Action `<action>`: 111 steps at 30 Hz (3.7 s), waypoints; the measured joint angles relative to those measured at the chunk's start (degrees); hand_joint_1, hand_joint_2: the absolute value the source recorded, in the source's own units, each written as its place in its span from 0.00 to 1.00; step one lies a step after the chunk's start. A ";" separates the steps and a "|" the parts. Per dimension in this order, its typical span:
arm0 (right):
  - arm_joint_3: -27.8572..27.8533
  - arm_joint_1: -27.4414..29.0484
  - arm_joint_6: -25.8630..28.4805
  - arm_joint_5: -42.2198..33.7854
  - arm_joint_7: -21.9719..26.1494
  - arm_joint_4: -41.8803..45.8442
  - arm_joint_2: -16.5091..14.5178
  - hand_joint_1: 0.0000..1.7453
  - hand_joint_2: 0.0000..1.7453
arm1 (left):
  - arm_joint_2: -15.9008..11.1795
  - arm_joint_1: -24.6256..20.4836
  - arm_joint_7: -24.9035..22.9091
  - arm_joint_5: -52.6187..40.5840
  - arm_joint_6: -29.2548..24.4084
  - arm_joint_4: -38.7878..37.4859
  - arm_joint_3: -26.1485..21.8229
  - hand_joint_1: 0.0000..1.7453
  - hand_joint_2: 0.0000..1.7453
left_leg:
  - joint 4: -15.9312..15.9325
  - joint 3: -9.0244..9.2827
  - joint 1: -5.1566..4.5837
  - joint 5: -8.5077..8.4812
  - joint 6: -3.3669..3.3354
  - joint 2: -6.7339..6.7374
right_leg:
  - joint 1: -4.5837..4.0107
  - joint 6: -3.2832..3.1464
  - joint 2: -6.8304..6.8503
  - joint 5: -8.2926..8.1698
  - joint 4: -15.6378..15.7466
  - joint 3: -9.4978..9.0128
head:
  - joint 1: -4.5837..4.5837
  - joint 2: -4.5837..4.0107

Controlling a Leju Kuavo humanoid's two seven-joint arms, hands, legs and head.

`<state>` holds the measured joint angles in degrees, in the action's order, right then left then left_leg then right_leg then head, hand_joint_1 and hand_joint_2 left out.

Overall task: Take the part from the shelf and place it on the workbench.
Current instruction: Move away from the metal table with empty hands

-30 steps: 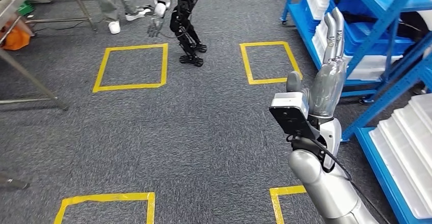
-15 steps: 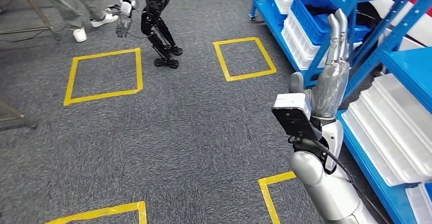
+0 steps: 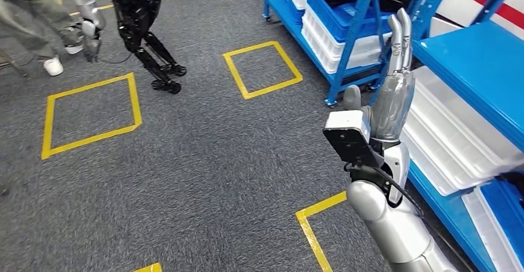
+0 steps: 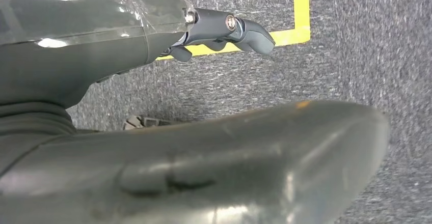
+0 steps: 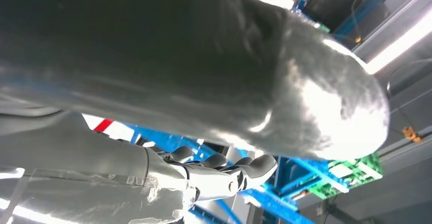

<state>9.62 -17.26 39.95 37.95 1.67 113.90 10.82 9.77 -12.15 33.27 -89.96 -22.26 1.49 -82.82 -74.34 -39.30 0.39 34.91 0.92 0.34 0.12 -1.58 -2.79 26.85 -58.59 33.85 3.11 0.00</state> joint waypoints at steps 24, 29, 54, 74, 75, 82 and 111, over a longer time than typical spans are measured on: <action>0.00 0.09 0.00 0.02 -0.55 0.02 0.20 0.00 0.00 | 0.00 -0.33 0.04 -0.02 -0.01 0.00 0.00 0.00 0.00 | 15.35 8.16 0.26 -4.79 0.43 4.26 | 0.60 1.30 4.37 0.19 -0.40 0.79 | 0.84 0.00; 0.00 -0.05 0.00 -0.25 -0.57 0.00 0.21 0.00 0.00 | -0.01 -0.20 0.04 -0.01 -0.01 0.00 0.00 0.00 0.00 | 0.41 0.79 0.23 1.42 0.59 0.41 | 0.33 0.18 1.71 0.16 -0.30 0.57 | 0.11 0.00; 0.04 0.28 -0.02 -1.00 -0.30 -0.73 0.25 0.00 0.00 | 0.02 -0.14 0.42 -0.01 -0.38 -0.02 -0.02 0.00 0.00 | 15.76 7.72 0.00 -5.66 0.20 5.64 | 0.47 1.41 4.84 0.63 -0.76 0.89 | 0.74 0.00; -0.77 3.23 0.00 -1.60 -0.68 -1.57 0.18 0.00 0.00 | -0.11 0.37 0.59 -0.01 -0.78 -0.02 -0.07 0.00 0.00 | 17.80 7.15 0.01 -7.85 -2.52 0.66 | 0.47 2.80 1.83 7.02 -12.96 6.72 | 0.90 0.00; -0.80 3.44 0.00 -1.65 -0.76 -1.66 0.17 0.00 0.00 | -0.11 0.44 0.59 -0.01 -0.79 -0.02 -0.07 0.00 0.00 | 17.77 7.17 0.08 -7.74 -2.45 1.35 | 0.75 3.12 2.16 7.42 -14.99 7.74 | 0.92 0.00; -2.78 5.88 0.00 -4.08 -0.81 -2.96 0.16 0.00 0.00 | -0.15 0.53 1.26 -0.01 -1.57 -0.03 -0.10 0.00 0.00 | 16.27 7.59 0.18 -6.05 -0.24 4.68 | 1.02 3.14 5.70 0.78 -0.76 0.84 | 1.20 0.00; -7.70 16.58 -0.71 -44.76 6.14 -56.34 -5.02 0.00 0.00 | -0.98 1.42 1.72 5.38 -3.97 -0.04 -1.09 0.00 0.00 | 16.70 7.91 0.47 -6.05 -0.62 -0.34 | 1.87 4.10 2.95 1.25 -1.11 0.18 | 0.95 0.00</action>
<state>1.92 -0.68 39.24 -6.80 7.80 57.55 5.80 8.79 -10.73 34.99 -84.58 -26.23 1.44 -83.91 -57.64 -31.39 0.86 28.86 0.31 0.00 1.99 2.52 0.16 28.11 -59.70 34.03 4.06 0.00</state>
